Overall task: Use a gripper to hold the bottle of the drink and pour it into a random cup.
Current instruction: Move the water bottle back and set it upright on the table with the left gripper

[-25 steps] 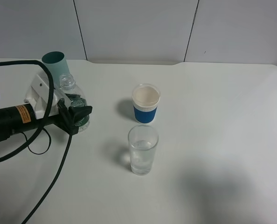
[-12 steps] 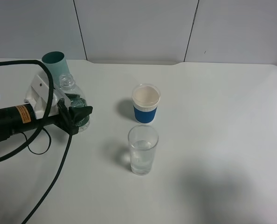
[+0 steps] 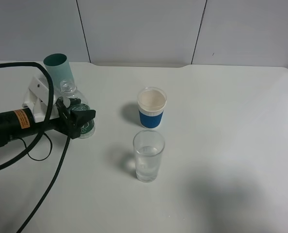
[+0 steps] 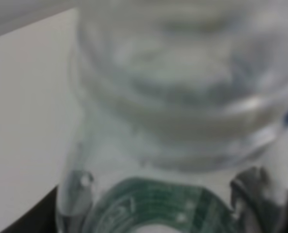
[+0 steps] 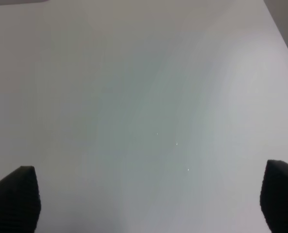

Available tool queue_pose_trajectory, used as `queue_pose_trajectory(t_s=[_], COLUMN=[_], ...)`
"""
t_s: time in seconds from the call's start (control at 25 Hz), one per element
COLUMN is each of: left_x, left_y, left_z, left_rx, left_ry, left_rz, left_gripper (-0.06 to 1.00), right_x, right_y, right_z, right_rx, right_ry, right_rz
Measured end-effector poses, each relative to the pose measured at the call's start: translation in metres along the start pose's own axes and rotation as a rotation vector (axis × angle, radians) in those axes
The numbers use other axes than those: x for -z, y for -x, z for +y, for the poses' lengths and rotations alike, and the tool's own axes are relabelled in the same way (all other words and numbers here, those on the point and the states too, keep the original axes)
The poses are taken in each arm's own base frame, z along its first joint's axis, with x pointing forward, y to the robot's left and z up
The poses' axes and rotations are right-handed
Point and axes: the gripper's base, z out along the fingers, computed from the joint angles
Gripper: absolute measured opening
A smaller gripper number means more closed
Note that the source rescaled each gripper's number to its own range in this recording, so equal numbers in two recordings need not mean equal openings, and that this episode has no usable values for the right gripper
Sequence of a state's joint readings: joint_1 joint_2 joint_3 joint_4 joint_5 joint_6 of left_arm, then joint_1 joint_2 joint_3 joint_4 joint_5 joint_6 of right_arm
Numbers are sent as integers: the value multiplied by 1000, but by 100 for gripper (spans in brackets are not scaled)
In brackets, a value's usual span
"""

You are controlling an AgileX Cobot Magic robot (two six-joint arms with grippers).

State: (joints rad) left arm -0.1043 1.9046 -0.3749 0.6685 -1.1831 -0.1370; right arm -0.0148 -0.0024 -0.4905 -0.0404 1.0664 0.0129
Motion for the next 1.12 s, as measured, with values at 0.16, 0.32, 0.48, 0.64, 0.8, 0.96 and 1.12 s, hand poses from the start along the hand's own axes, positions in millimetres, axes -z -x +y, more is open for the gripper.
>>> queue_pose_trajectory(t_s=[0.16, 0.32, 0.48, 0.64, 0.8, 0.96, 1.12], left_x=[16, 33, 51, 51, 51, 51, 45], left_y=[12, 18, 25, 26, 26, 26, 23], left_z=[-1, -3, -7, -7, -7, -6, -2], left_rx=[49, 85, 85, 82, 78, 70, 70], left_ry=[94, 183, 260, 266, 266, 268, 270], left_rz=[-30, -54, -70, -69, -68, -58, -19], left_gripper=[18, 18, 18, 18, 18, 18, 18], right_x=[0, 0, 0, 0, 0, 0, 0], right_y=[0, 0, 0, 0, 0, 0, 0], right_z=[0, 0, 0, 0, 0, 0, 0], right_rx=[0, 0, 0, 0, 0, 0, 0], right_ry=[0, 0, 0, 0, 0, 0, 0], right_rz=[0, 0, 0, 0, 0, 0, 0])
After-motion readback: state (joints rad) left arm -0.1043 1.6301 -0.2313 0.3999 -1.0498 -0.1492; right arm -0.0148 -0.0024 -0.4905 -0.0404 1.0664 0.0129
